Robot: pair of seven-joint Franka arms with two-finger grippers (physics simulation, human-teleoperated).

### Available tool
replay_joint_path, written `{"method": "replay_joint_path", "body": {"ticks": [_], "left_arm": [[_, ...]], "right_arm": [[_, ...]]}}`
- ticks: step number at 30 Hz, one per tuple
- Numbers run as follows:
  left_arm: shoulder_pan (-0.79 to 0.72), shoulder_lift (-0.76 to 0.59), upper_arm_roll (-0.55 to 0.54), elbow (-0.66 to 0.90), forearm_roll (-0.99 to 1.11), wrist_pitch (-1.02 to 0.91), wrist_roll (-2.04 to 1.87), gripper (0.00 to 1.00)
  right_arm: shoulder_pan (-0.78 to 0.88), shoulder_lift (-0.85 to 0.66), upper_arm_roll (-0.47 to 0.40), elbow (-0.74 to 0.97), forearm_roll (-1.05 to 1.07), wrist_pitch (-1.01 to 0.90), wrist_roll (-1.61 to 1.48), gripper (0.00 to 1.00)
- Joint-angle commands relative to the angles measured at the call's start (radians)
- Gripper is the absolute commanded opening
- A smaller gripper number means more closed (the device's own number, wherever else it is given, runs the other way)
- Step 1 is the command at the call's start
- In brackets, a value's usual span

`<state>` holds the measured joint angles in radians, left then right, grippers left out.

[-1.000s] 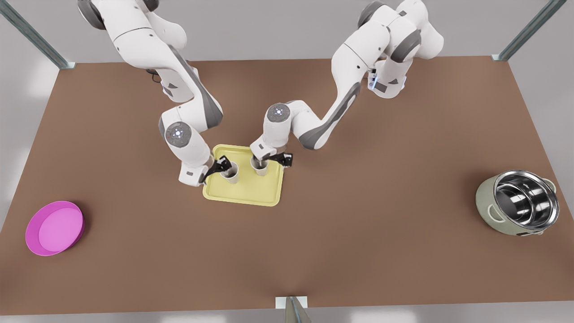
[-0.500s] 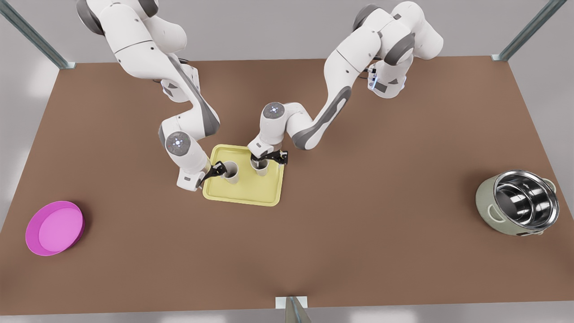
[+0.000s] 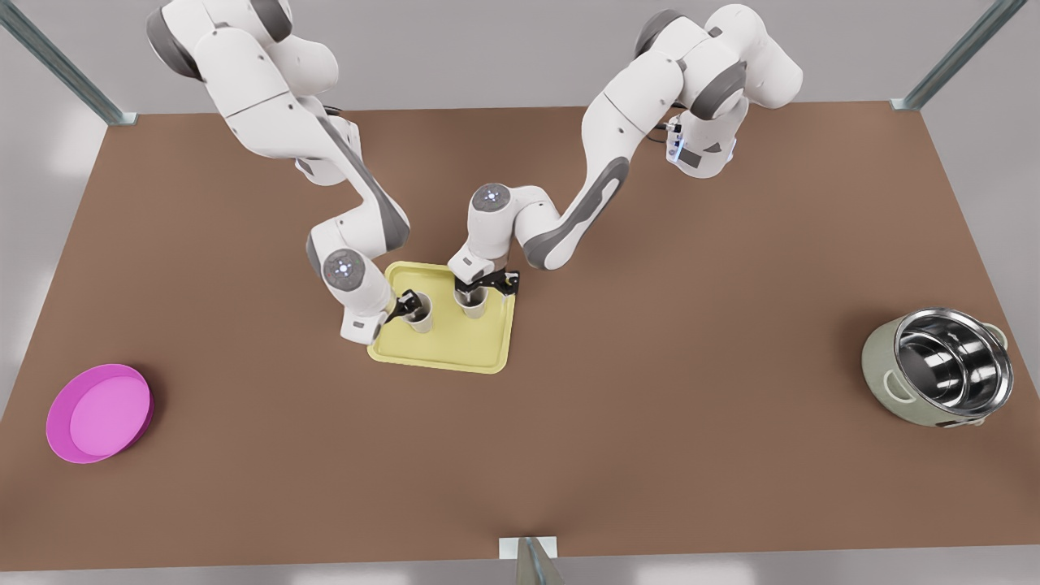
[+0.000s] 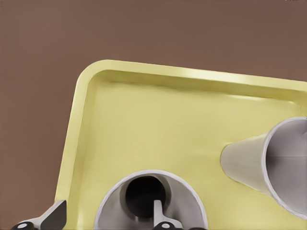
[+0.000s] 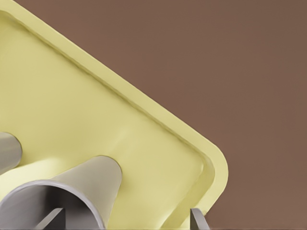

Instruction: Use the left arm to pick up the white IKEA cup from the tray and place it on the middle-left position; use the right arm to pick up the white IKEA cup from the tray and place it on the middle-right position

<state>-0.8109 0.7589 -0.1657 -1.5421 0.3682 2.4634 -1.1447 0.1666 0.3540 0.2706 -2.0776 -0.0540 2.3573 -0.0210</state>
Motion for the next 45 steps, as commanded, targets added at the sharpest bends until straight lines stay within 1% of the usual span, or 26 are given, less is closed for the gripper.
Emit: {"method": "replay_joint_path", "body": {"ticks": [1, 3, 4, 6, 8, 9, 11, 12, 13, 15, 19, 20, 22, 24, 27, 28, 31, 33, 34, 35, 36, 38, 41, 43, 44, 45], "left_arm": [[-0.001, -0.001, 0.0, 0.0, 0.006, 0.0, -0.11, 0.91], [-0.001, -0.001, 0.0, 0.004, 0.006, 0.0, -0.11, 0.86], [0.001, -0.001, 0.0, 0.005, 0.006, 0.0, -0.112, 0.78], [0.001, -0.001, 0.003, 0.005, 0.005, 0.0, -0.113, 0.67], [0.001, -0.001, 0.003, 0.008, 0.005, -0.001, -0.124, 0.63], [0.001, -0.001, 0.003, 0.008, 0.003, -0.001, -0.124, 0.57], [0.001, -0.001, 0.003, 0.008, 0.001, -0.004, -0.132, 0.43], [0.001, -0.001, 0.003, 0.01, 0.001, -0.004, -0.141, 0.38], [0.001, -0.001, 0.003, 0.01, 0.001, -0.006, -0.142, 0.35], [0.001, -0.003, 0.003, 0.01, 0.0, -0.012, -0.155, 0.35], [0.006, -0.016, 0.005, 0.031, -0.008, -0.063, -0.155, 0.35], [0.01, -0.018, 0.005, 0.043, -0.009, -0.075, -0.155, 0.33], [0.01, -0.015, 0.005, 0.043, -0.008, -0.073, -0.17, 0.15], [0.01, -0.015, 0.005, 0.043, -0.009, -0.073, -0.178, 0.08], [0.033, -0.036, 0.005, 0.045, -0.026, -0.077, -0.171, 0.08], [0.05, -0.055, 0.0, 0.059, -0.028, -0.121, -0.164, 0.11], [0.12, -0.107, -0.003, 0.103, -0.166, -0.253, -0.034, 0.1], [0.228, -0.139, -0.003, 0.114, -0.238, -0.337, 0.14, 0.1], [0.294, -0.151, -0.003, 0.106, -0.244, -0.342, 0.2, 0.1], [0.352, -0.15, -0.003, 0.103, -0.245, -0.324, 0.247, 0.1], [0.413, -0.147, -0.002, 0.07, -0.244, -0.246, 0.313, 0.1], [0.453, -0.144, 0.002, 0.004, -0.233, -0.112, 0.339, 0.1], [0.484, -0.144, 0.003, -0.001, -0.229, -0.096, 0.407, 0.1], [0.532, -0.167, 0.012, -0.113, -0.177, 0.018, 0.441, 0.1], [0.568, -0.179, 0.012, -0.134, -0.172, 0.02, 0.516, 0.1], [0.593, -0.179, 0.012, -0.138, -0.172, 0.028, 0.549, 0.1]], "right_arm": [[0.001, 0.0, 0.002, -0.012, 0.002, 0.014, -0.001, 0.97], [0.001, 0.008, 0.004, -0.012, 0.002, 0.02, -0.001, 0.97], [0.001, 0.016, 0.004, -0.012, 0.002, 0.034, -0.001, 0.97], [0.021, 0.026, 0.004, -0.012, 0.003, 0.045, 0.003, 0.97], [0.028, 0.036, 0.004, -0.01, 0.003, 0.046, 0.006, 0.93], [0.028, 0.036, 0.004, -0.01, 0.003, 0.046, 0.006, 0.86], [0.028, 0.042, 0.004, -0.009, 0.003, 0.046, 0.006, 0.69], [0.028, 0.042, 0.004, -0.007, 0.003, 0.046, 0.006, 0.64], [0.028, 0.042, 0.004, -0.009, 0.005, 0.046, 0.006, 0.59], [0.028, 0.042, 0.004, -0.007, 0.01, 0.046, 0.006, 0.48], [0.028, 0.042, 0.002, -0.006, 0.01, 0.045, 0.016, 0.32], [0.028, 0.04, 0.004, -0.006, 0.011, 0.043, 0.016, 0.29], [0.028, 0.037, 0.002, -0.004, 0.01, 0.036, 0.027, 0.24], [0.028, 0.036, 0.002, -0.002, 0.01, 0.034, 0.032, 0.19], [0.028, -0.003, 0.002, -0.001, 0.01, 0.014, 0.03, 0.19], [0.027, -0.023, 0.001, 0.004, 0.01, -0.013, 0.03, 0.19], [0.016, -0.085, -0.008, 0.03, 0.013, -0.064, 0.027, 0.19], [-0.028, -0.101, -0.013, 0.056, 0.013, -0.09, 0.024, 0.19], [-0.047, -0.109, -0.013, 0.065, 0.016, -0.098, 0.024, 0.19], [-0.071, -0.109, -0.013, 0.085, 0.029, -0.107, 0.024, 0.19], [-0.082, -0.106, -0.013, 0.116, 0.031, -0.108, 0.021, 0.19], [-0.084, -0.102, -0.059, 0.134, 0.034, -0.116, 0.021, 0.19], [-0.108, -0.076, -0.14, 0.186, 0.033, -0.118, -0.031, 0.19], [-0.157, -0.033, -0.139, 0.269, 0.034, -0.165, -0.091, 0.19], [-0.174, 0.002, -0.139, 0.338, 0.034, -0.223, -0.114, 0.19], [-0.197, 0.017, -0.139, 0.353, 0.034, -0.227, -0.148, 0.19]]}}
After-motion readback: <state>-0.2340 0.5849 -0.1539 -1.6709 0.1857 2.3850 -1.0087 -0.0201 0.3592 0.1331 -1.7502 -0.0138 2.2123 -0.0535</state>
